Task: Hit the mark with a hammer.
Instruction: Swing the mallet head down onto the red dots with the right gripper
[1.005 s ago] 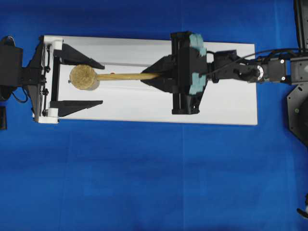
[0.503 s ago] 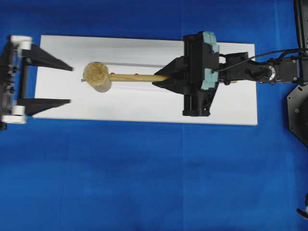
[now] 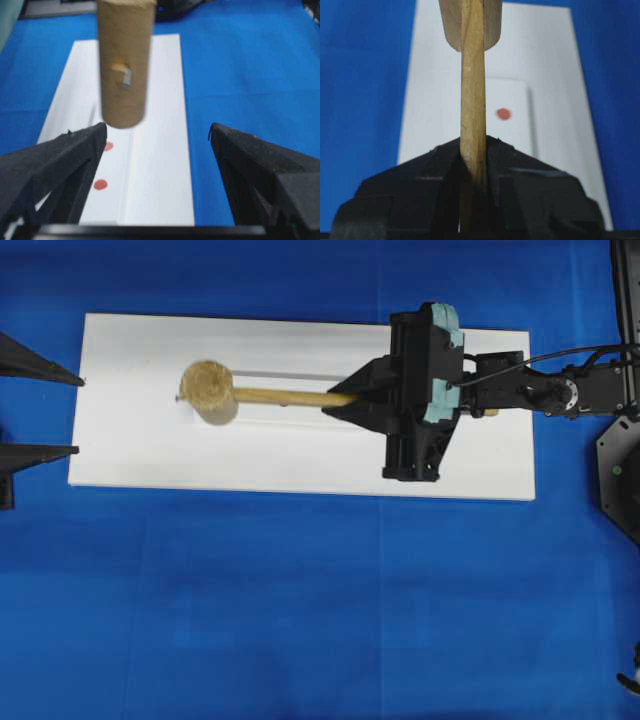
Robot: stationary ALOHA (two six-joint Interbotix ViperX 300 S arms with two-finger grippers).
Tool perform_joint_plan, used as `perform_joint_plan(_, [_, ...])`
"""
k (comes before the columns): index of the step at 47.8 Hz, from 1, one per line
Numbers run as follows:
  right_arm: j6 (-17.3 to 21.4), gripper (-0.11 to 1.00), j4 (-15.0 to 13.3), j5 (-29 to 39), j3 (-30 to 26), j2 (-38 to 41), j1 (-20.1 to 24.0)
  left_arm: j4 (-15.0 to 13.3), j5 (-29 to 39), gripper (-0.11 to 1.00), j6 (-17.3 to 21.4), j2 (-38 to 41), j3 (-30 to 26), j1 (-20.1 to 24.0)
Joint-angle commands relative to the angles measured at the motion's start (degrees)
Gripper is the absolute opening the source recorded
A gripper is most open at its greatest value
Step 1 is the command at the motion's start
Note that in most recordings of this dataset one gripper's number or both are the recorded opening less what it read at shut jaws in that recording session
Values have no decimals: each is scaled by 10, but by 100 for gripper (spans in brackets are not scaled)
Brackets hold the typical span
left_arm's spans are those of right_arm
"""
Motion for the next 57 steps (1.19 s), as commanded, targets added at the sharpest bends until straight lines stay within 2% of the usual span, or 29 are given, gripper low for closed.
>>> perform_joint_plan(1, [1,2,3,-25,-12,-4,-7,-1,-4,81,-1,11,-5,-1])
perform_joint_plan(15, [1,2,6,-36,-15,-2,-18,-1,-4,80,-1,15,-4,-1])
perform_joint_plan(22, [1,2,17,-32,-13,8,-18,-1,-4,81,-1,15,-4,-1])
perform_joint_plan(27, [1,2,33,-29,-11,33,-18,-1,-4,81,-1,15,-4,-1])
perform_joint_plan(34, [1,2,83,-23,-12,120,-18,-1,-1,81,-1,15,-4,-1])
perform_joint_plan(39, [1,2,104,-5,-12,154,-18,-1,0,81,-1,14,-4,-1])
perform_joint_plan(50, [-3,2,105,-25,-13,130,-18,-1,0,81,-2,15,-4,-1])
perform_joint_plan(57, [-7,2,101,-33,-11,79,-11,-1,0,81,-2,15,-4,-1])
